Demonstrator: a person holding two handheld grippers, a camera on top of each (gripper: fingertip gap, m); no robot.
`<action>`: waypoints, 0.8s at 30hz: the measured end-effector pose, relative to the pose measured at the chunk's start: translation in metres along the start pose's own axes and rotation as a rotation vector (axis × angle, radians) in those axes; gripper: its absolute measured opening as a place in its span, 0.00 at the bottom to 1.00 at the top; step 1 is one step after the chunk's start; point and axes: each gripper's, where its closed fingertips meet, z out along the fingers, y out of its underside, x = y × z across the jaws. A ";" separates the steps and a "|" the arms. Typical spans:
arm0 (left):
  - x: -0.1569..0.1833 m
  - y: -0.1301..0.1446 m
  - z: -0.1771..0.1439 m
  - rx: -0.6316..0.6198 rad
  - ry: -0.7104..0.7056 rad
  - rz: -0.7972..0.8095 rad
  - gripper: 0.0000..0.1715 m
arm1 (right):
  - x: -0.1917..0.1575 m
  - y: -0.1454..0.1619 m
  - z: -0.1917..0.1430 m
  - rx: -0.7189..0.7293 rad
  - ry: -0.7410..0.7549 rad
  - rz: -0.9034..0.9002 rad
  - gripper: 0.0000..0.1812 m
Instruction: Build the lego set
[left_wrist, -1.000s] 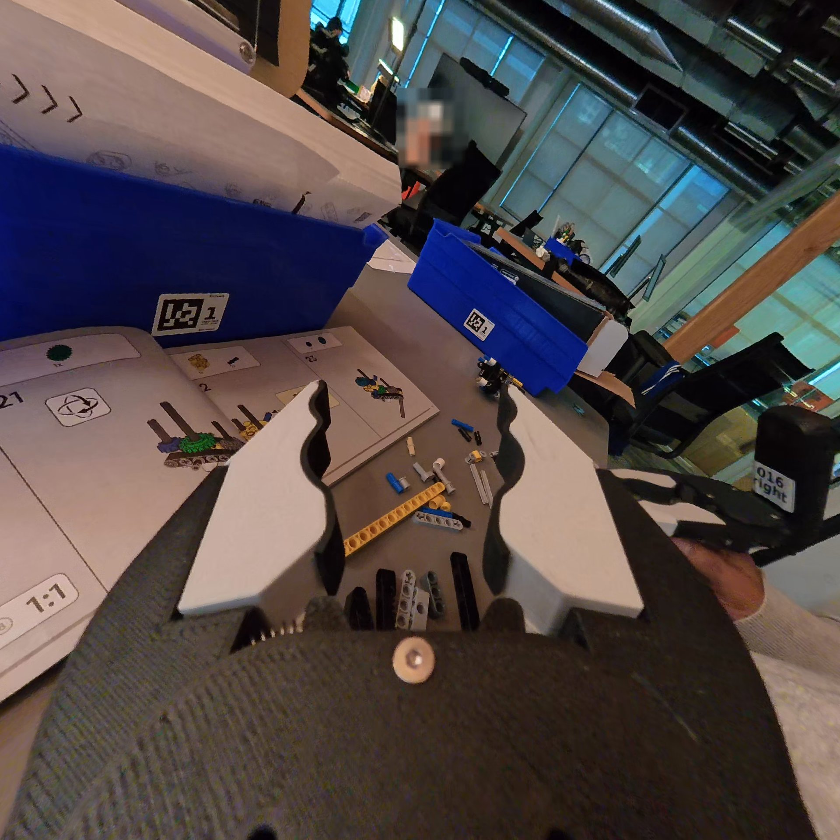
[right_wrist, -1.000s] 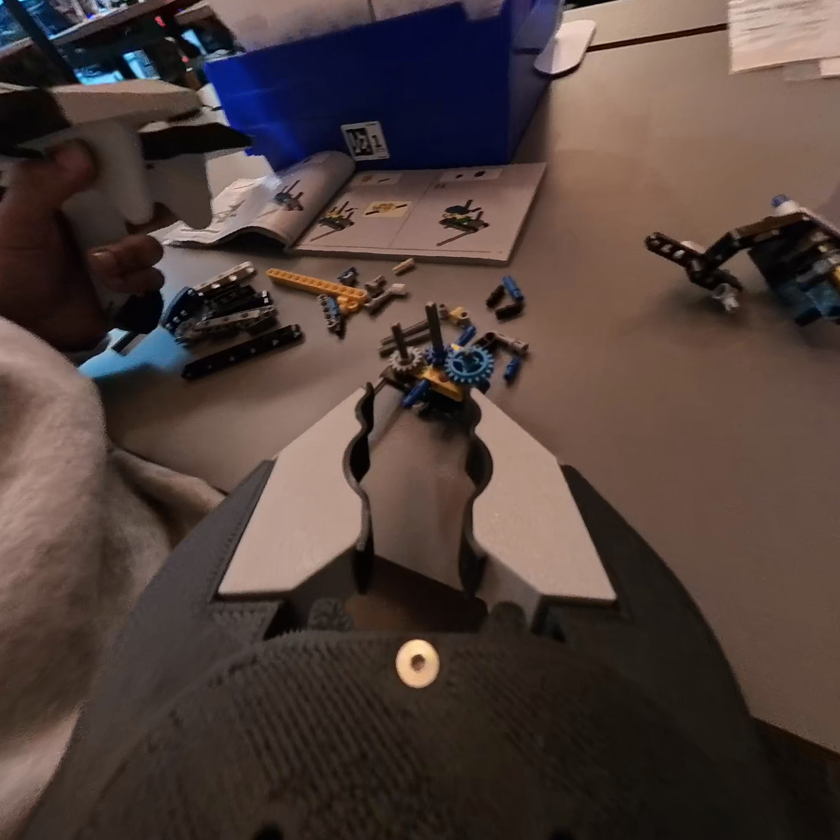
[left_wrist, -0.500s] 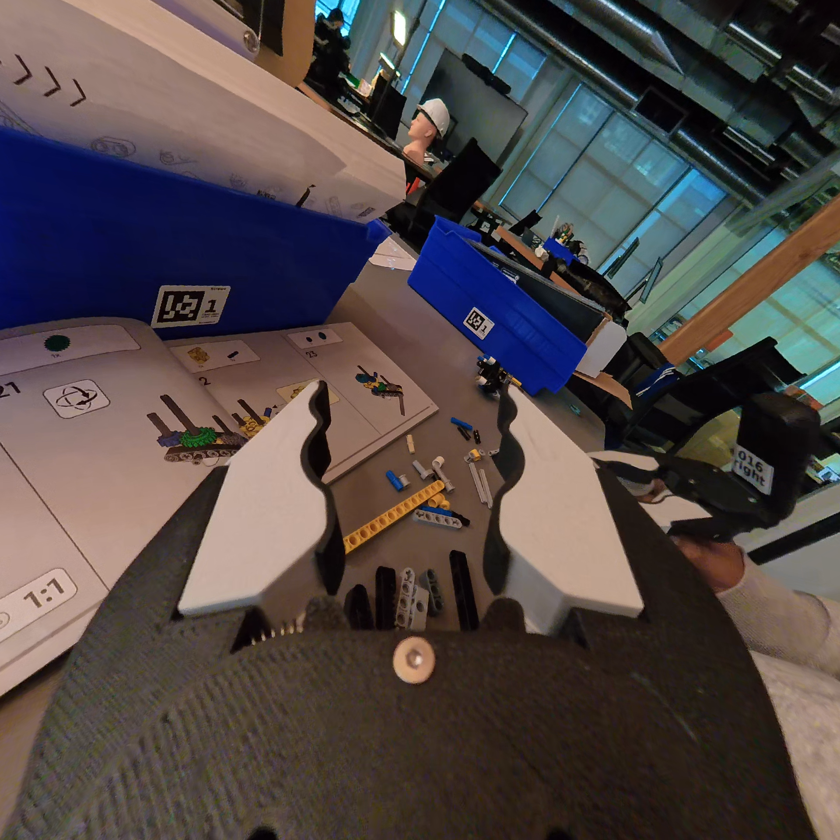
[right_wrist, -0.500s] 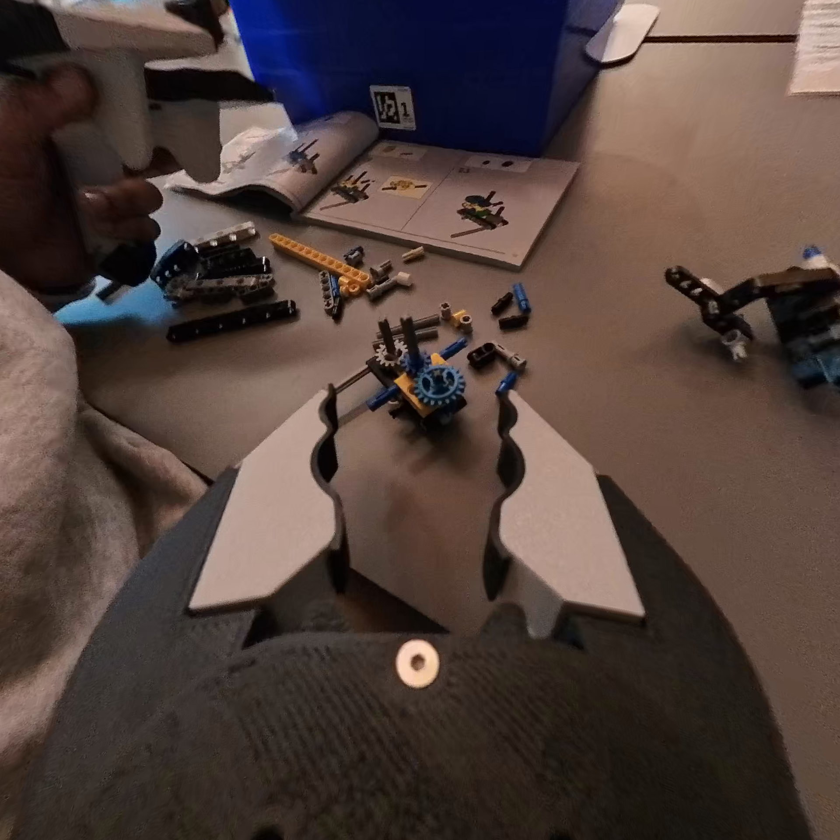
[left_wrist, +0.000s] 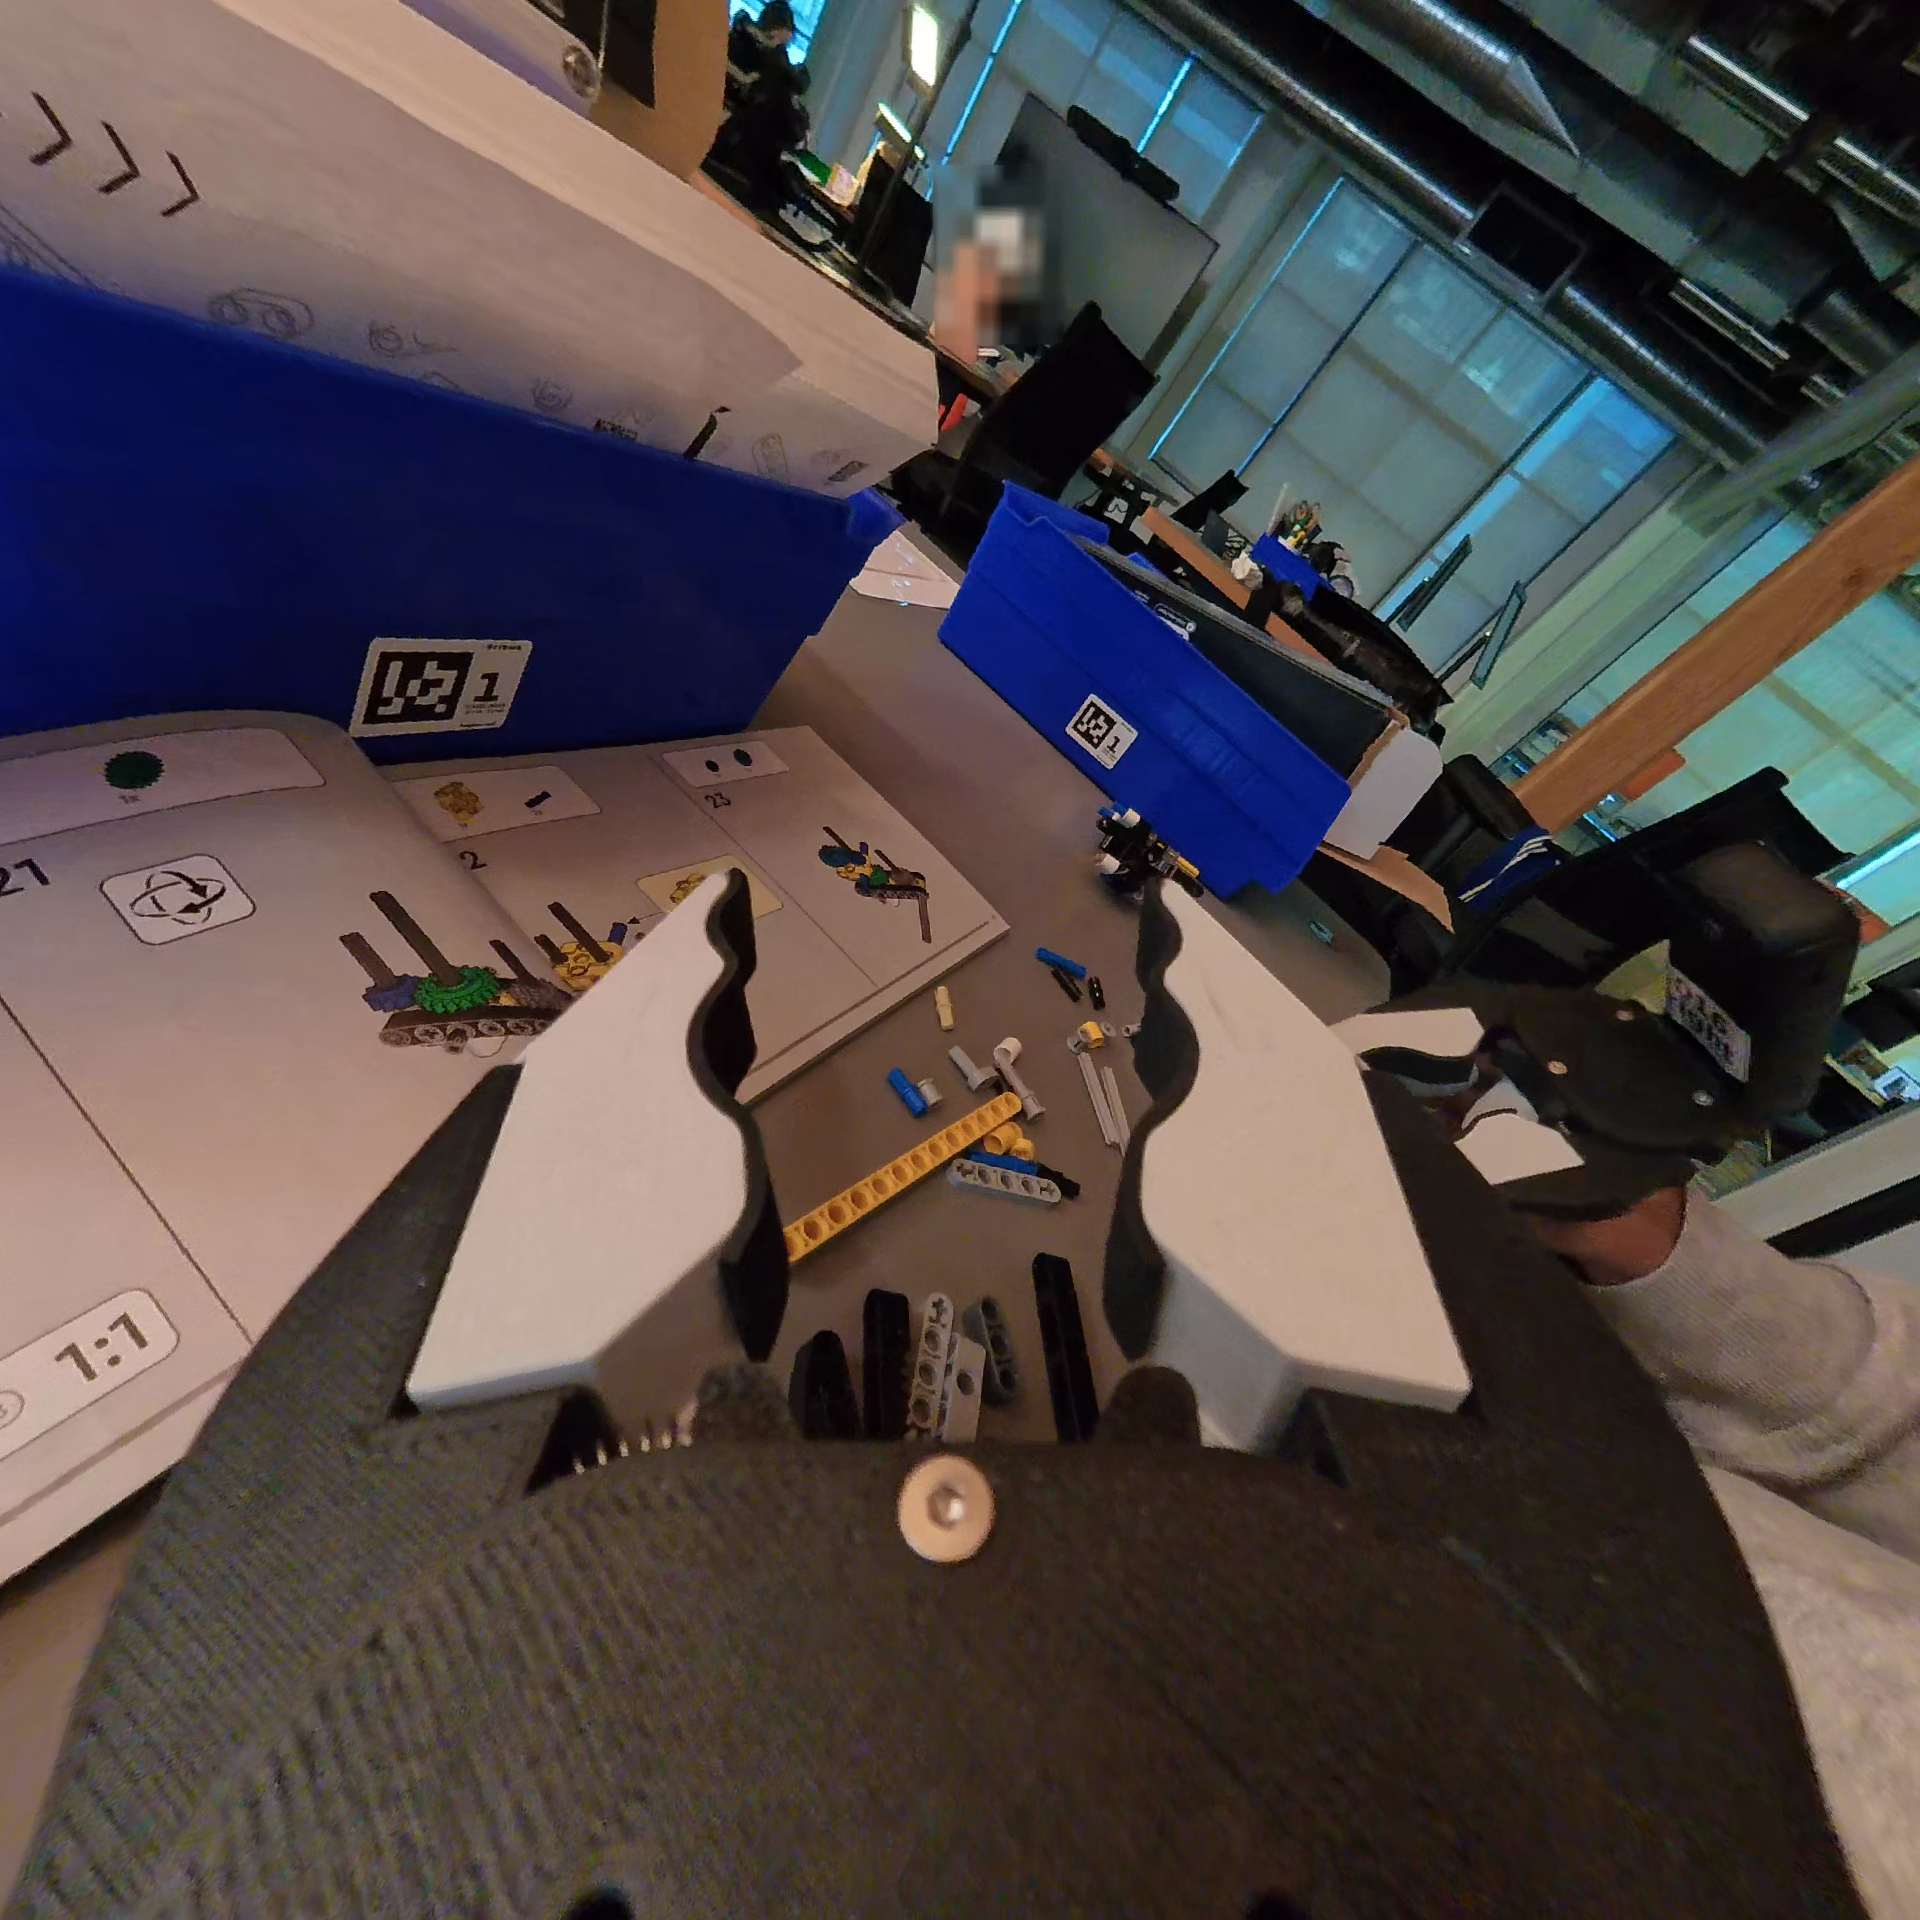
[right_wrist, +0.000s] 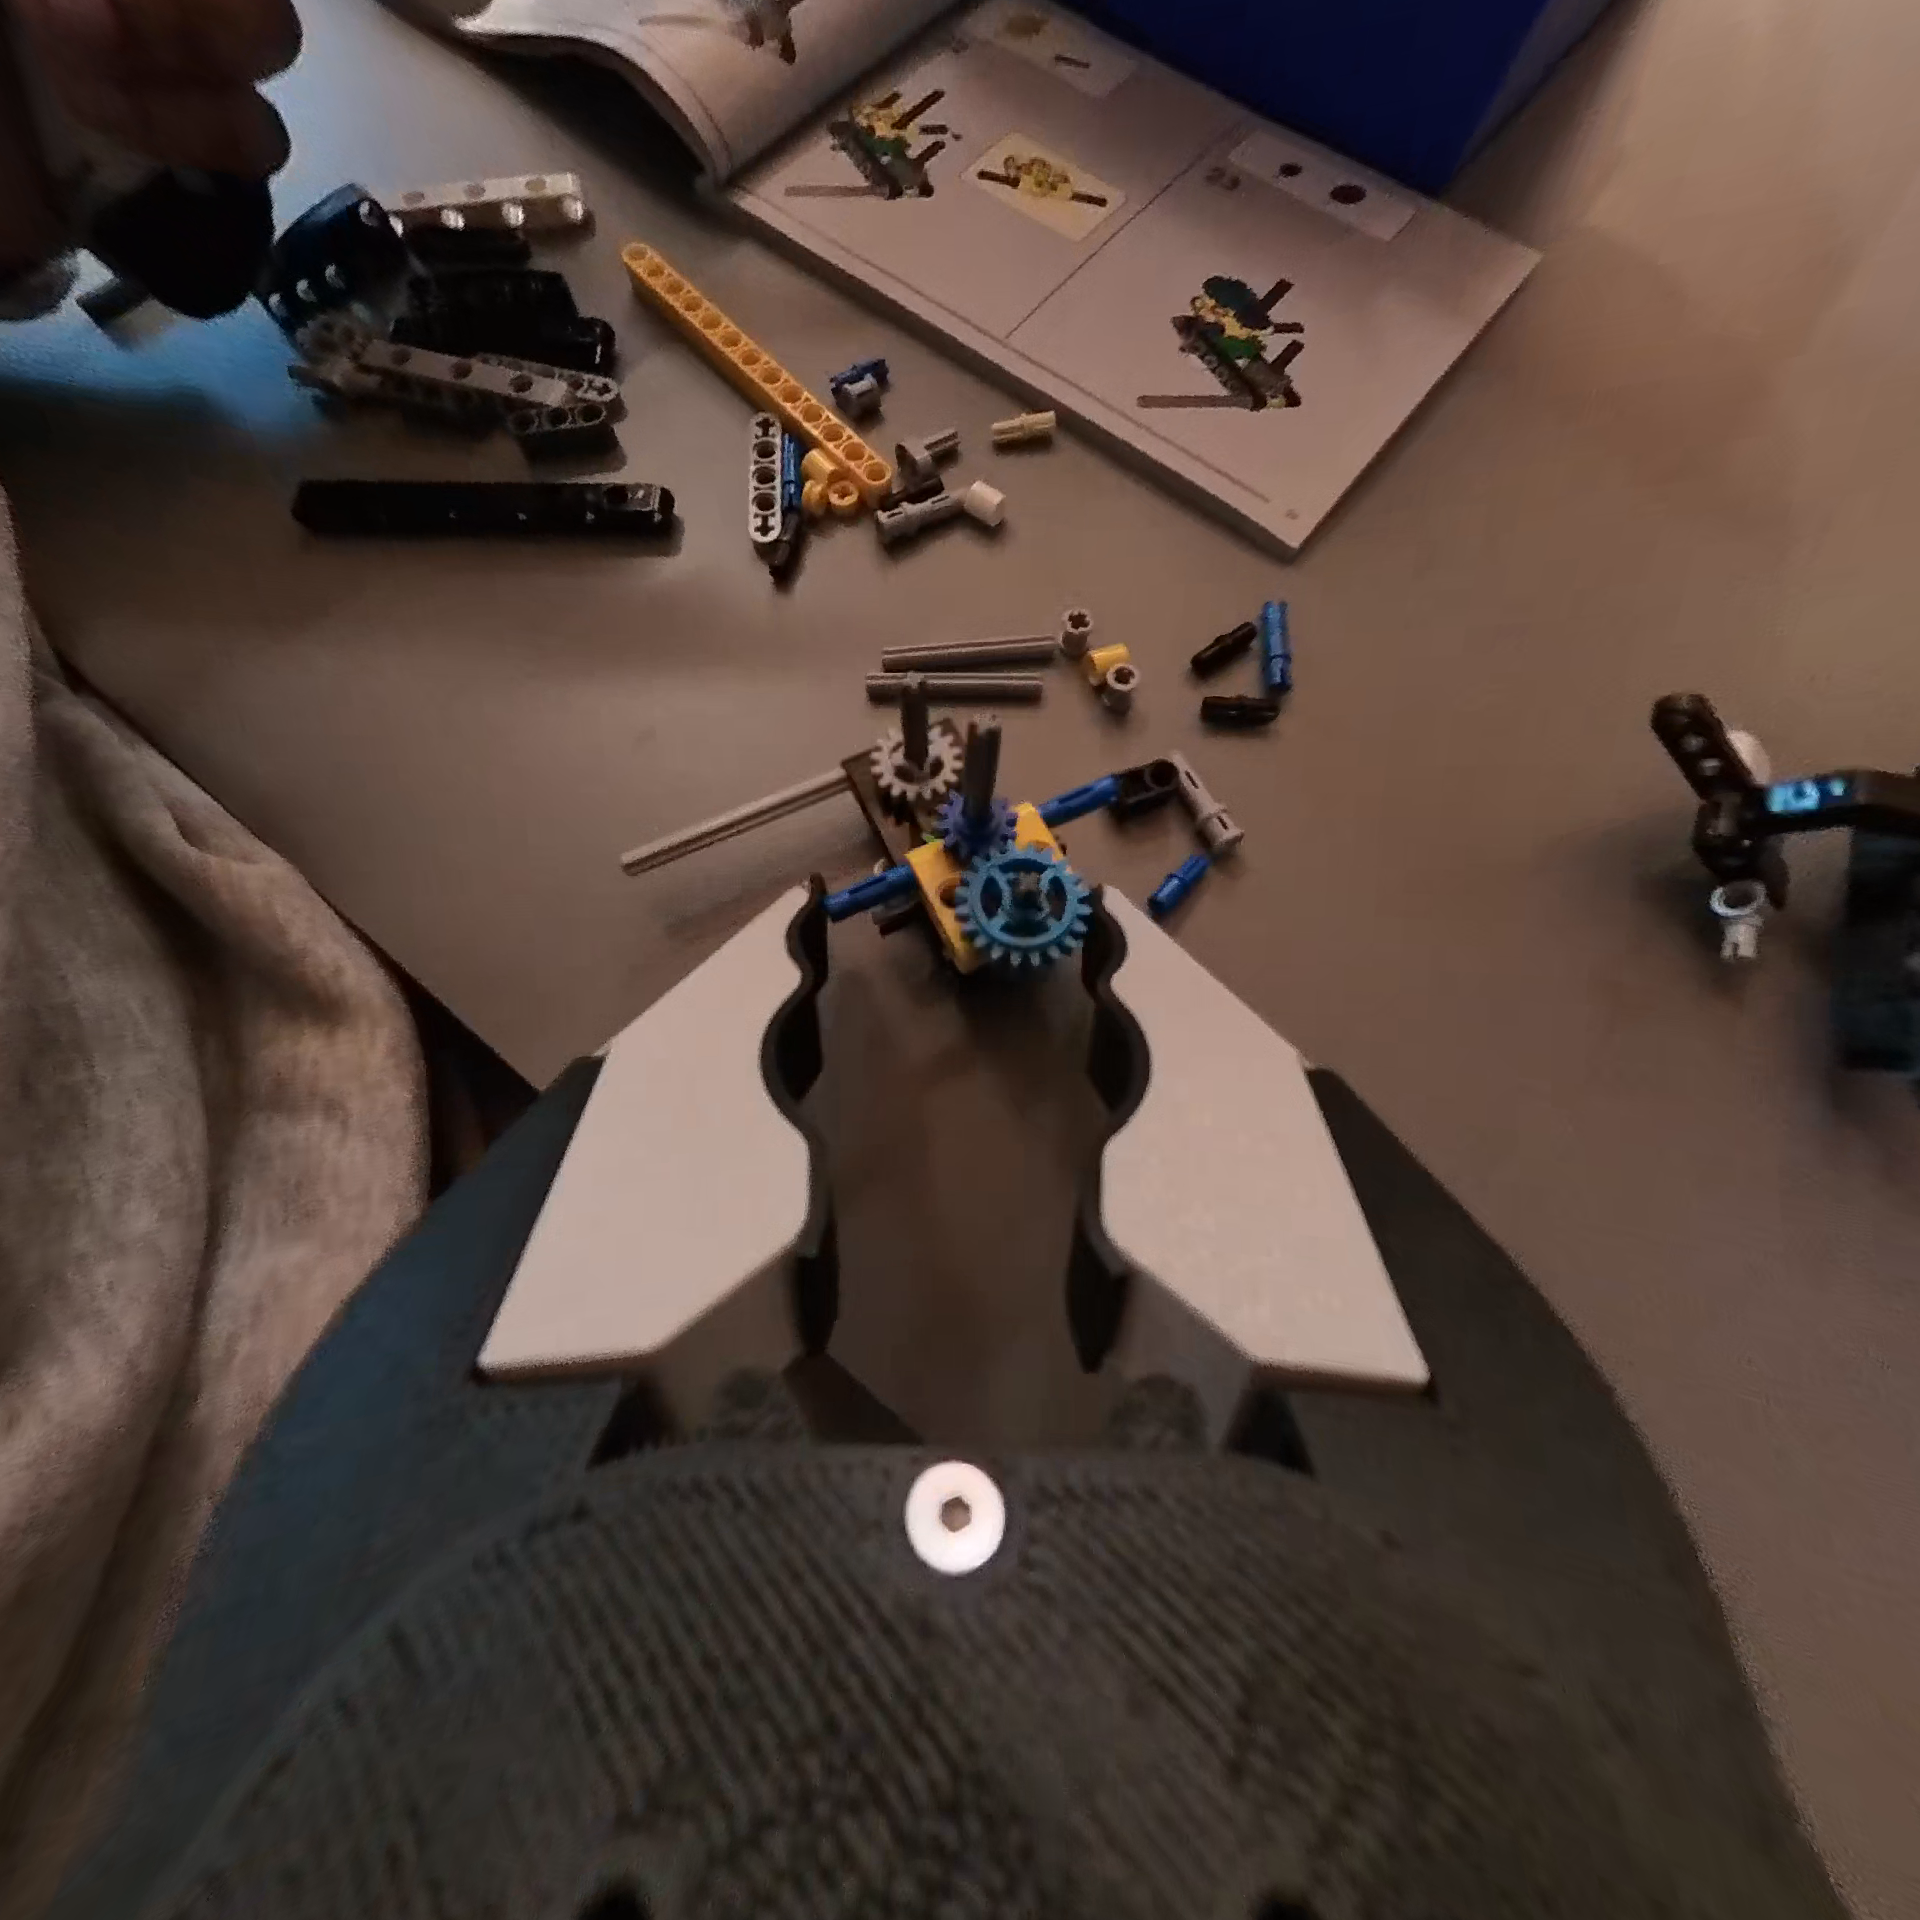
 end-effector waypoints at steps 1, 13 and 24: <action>0.000 0.000 0.000 -0.001 0.001 -0.001 0.43 | 0.001 -0.001 -0.001 0.015 0.005 0.020 0.27; 0.002 0.001 0.000 -0.006 0.004 0.001 0.43 | 0.015 -0.012 -0.026 0.233 -0.067 0.357 0.27; 0.032 0.018 0.009 -0.092 0.143 0.062 0.43 | 0.018 -0.037 -0.023 0.184 -0.231 0.701 0.26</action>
